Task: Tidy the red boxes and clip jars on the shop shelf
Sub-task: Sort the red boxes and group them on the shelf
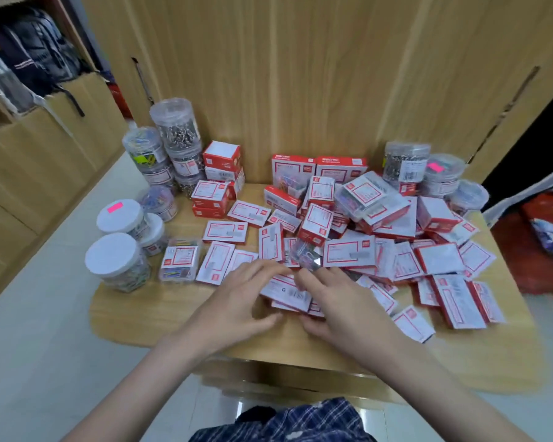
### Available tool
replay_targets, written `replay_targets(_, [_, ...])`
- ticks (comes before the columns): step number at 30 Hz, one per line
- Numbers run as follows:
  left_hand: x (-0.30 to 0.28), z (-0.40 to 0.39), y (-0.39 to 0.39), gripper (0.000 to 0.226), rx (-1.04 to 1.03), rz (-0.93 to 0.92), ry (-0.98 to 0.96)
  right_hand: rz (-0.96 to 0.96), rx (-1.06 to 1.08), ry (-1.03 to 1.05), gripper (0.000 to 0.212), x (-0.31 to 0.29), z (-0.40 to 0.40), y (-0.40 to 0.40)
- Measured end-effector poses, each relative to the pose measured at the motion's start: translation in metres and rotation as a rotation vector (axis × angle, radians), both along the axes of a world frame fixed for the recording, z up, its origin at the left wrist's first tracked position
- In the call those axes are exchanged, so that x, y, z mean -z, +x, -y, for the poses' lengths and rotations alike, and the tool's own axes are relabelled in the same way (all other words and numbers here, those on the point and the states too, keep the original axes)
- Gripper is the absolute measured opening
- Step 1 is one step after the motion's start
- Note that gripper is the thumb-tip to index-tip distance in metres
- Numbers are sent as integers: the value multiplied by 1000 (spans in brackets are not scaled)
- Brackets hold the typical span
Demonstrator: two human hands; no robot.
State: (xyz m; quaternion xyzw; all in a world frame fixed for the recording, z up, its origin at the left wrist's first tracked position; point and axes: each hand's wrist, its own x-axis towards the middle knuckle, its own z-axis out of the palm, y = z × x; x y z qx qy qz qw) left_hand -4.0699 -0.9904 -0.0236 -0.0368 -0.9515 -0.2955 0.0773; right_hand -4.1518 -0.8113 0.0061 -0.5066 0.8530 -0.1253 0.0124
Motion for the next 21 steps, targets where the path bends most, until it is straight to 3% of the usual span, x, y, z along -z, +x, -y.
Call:
replay_targets(2, [2, -3, -2, 59, -24, 18, -34, -69, -4, -9, 62, 3, -2, -4])
replay_targets(5, [1, -6, -2, 58, -43, 30, -37, -85, -50, -69, 36, 9, -6, -9])
replay_targets(7, [-1, -8, 0, 57, -49, 25, -23, -89, -57, -104, 32, 14, -8, -11])
replay_targets(11, [-1, -11, 5, 57, -111, 5, -14, -124, -40, -130, 48, 18, -11, -11])
replay_targets(15, [0, -5, 5, 61, -124, -5, -63, -66, -21, -271, 21, 2, -17, -13])
replay_targets(17, [-3, 1, 5, 60, -131, -33, -105, -135, 15, -352, 13, -10, -13, -20])
replay_targets(21, [-6, 10, 2, 58, -85, -35, -149, -375, -34, -84, 35, -26, 11, -42])
